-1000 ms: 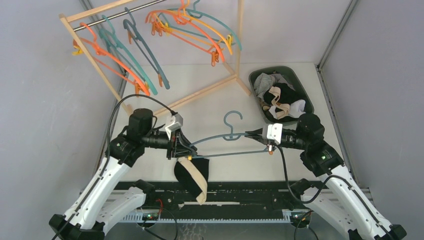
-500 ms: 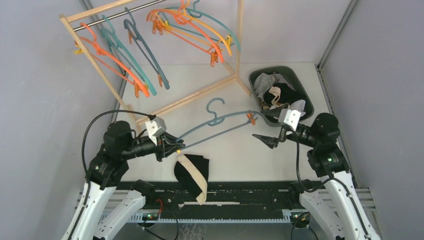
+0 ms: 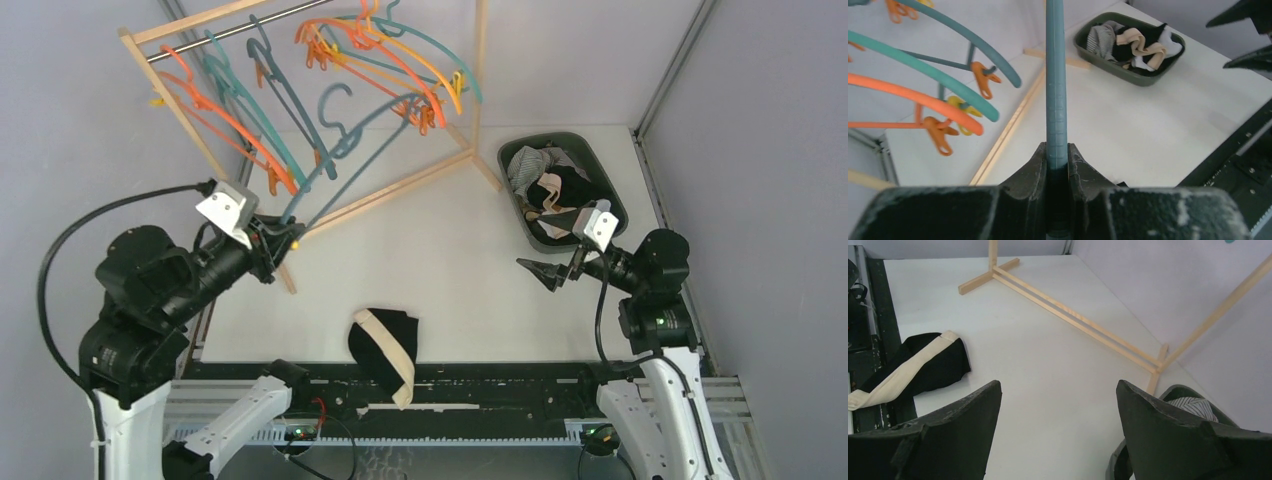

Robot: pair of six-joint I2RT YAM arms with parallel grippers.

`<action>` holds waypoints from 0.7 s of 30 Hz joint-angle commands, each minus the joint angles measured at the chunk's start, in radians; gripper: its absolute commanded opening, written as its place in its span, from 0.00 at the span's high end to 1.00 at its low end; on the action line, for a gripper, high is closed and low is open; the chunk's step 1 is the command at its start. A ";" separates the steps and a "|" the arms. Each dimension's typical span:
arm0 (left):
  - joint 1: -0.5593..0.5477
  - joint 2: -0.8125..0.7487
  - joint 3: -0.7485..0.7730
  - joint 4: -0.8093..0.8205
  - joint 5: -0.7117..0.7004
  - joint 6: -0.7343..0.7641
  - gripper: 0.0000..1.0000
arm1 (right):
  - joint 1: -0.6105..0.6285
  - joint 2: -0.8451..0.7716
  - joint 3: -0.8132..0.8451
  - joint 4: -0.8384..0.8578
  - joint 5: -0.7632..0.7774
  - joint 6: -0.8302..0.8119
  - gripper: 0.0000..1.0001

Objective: Remove the underwear clipped to the hanger
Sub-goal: Place the hanger at the clothesline.

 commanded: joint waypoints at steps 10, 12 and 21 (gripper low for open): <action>0.006 0.051 0.114 -0.060 -0.288 -0.001 1.00 | -0.029 0.010 -0.017 0.039 -0.012 0.015 0.16; 0.006 0.027 0.087 -0.060 -0.309 0.011 1.00 | -0.029 0.010 -0.017 0.036 -0.014 0.011 0.16; 0.008 -0.051 0.028 -0.051 -0.362 0.031 1.00 | -0.019 0.021 -0.018 0.028 -0.010 -0.002 0.16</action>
